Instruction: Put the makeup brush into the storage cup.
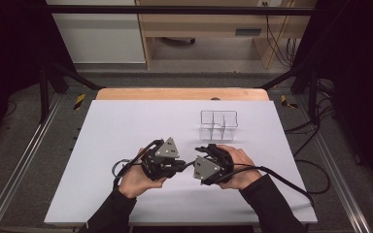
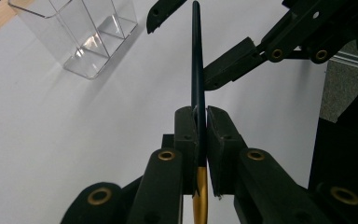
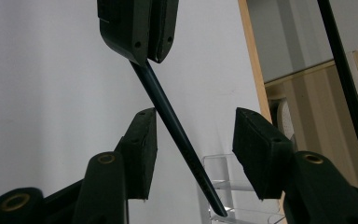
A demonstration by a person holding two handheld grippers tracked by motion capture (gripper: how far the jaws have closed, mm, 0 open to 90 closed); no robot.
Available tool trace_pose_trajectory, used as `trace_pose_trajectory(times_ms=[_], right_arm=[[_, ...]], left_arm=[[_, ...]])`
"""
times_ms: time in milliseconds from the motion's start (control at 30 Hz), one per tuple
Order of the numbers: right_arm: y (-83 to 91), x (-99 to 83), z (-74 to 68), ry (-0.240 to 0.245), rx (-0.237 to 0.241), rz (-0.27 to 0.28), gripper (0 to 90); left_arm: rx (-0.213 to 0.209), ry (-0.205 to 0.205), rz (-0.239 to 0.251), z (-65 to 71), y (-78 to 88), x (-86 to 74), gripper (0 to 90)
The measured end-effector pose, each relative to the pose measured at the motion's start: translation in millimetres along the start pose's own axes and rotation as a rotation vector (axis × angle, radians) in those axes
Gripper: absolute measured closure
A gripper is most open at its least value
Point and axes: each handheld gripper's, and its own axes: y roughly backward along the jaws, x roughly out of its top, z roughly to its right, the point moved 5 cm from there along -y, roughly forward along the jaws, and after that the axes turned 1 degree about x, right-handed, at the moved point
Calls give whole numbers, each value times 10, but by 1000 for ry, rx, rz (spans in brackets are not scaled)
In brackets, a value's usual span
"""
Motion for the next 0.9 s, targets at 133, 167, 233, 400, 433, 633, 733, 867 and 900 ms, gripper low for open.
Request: trace_pose_trajectory(times_ms=[133, 167, 233, 400, 433, 633, 733, 867, 900], right_arm=[[-17, -6, -17, 14, 11, -12, 552], [-23, -7, -21, 21, 13, -14, 560], [-32, -9, -30, 34, 19, -17, 576], [-35, 8, -49, 61, 31, -21, 637], [-34, 11, -57, 58, 33, -23, 646], [-51, 29, -74, 81, 42, -31, 697], [-69, 34, -91, 94, 47, -39, 726], [-92, 31, -114, 117, 52, -60, 763], [-100, 31, -117, 129, 53, -61, 768]], left_arm=[[-3, 2, -1, -5, -9, 2, 828], [-1, 1, -1, -9, -9, 5, 828], [-1, -2, -4, -12, -8, 5, 828], [-5, -3, 2, 9, 0, 15, 828], [-5, -3, 2, 17, -1, 16, 828], [-7, -2, -1, 11, -8, 11, 828], [-6, 2, -5, 5, -7, 0, 828], [-10, -3, -17, 2, -16, -23, 828], [-10, -4, -18, 0, -19, -26, 828]])
